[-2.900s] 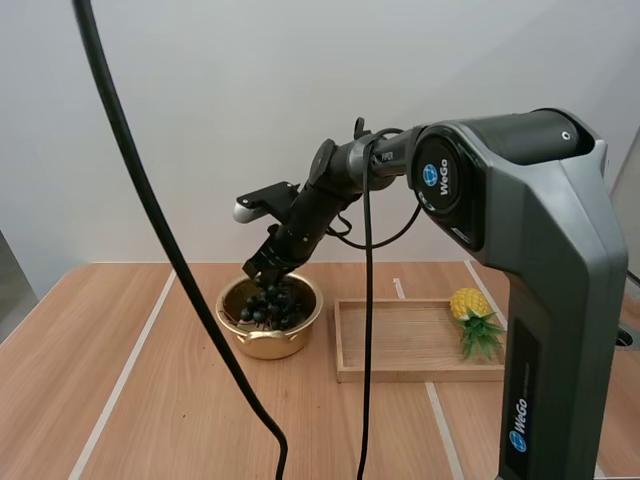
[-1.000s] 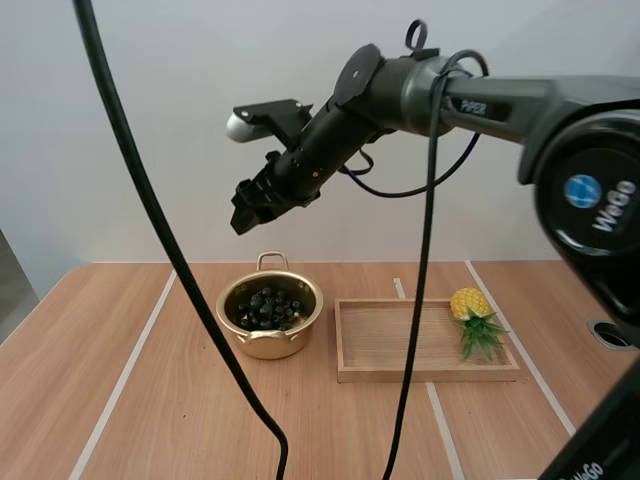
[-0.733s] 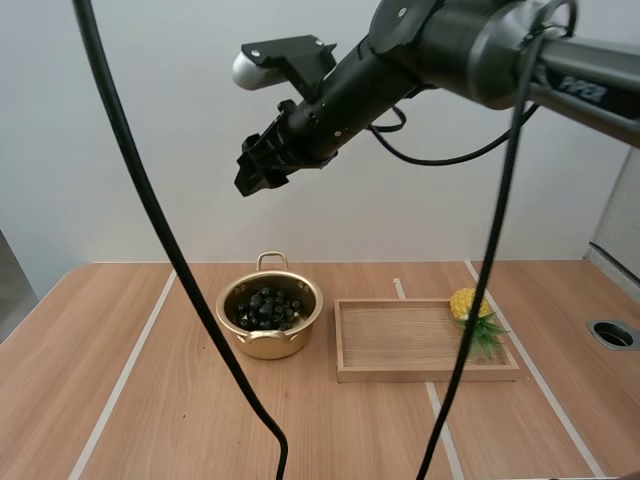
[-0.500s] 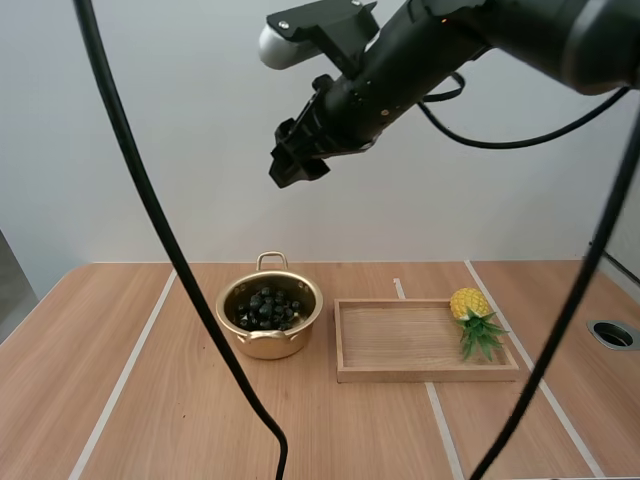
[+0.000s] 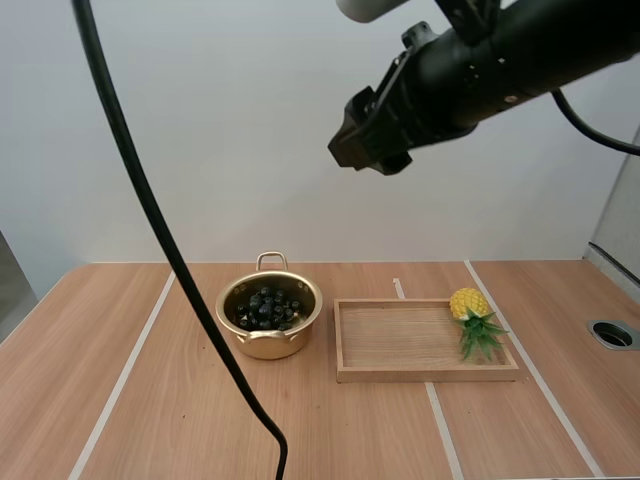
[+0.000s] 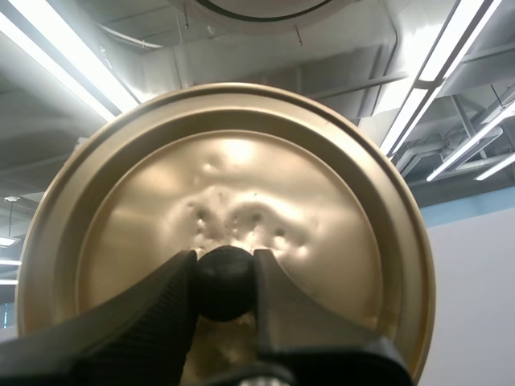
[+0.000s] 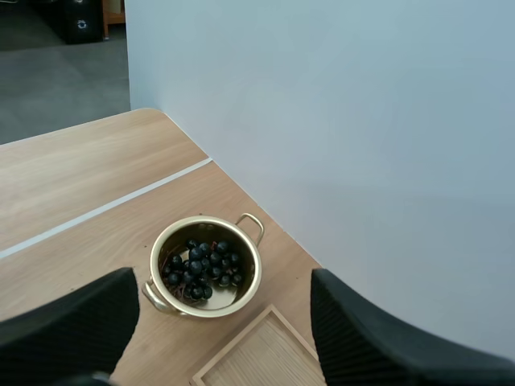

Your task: Open the pot, put the grape inside, and close it

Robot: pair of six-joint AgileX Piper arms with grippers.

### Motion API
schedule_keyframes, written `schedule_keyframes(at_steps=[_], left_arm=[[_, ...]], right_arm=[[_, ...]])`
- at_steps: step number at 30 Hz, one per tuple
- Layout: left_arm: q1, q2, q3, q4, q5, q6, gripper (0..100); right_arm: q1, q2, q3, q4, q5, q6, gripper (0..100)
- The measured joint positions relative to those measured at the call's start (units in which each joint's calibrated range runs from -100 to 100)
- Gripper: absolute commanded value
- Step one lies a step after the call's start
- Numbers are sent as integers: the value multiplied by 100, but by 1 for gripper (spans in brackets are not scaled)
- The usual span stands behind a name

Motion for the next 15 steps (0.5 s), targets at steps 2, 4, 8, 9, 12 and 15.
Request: schedule_keyframes(at_steps=[2,4,8,9,12,15], left_arm=[[0,0,0,0,99,0,0],[0,0,0,0,159,0,0],[0,0,0,0,359,0,0],[0,0,0,0,408,0,0],[0,0,0,0,538,0,0],[0,0,0,0,667,0,0]], right_arm=[[0,-366,246,-120,18,56,100],[0,-711,508,-256,18,108,100],[0,-1301,1084,-461,18,211,100],[0,-1449,1254,-499,18,232,100],[0,-1852,1728,-545,18,281,89],[0,-2155,2041,-553,18,420,5]])
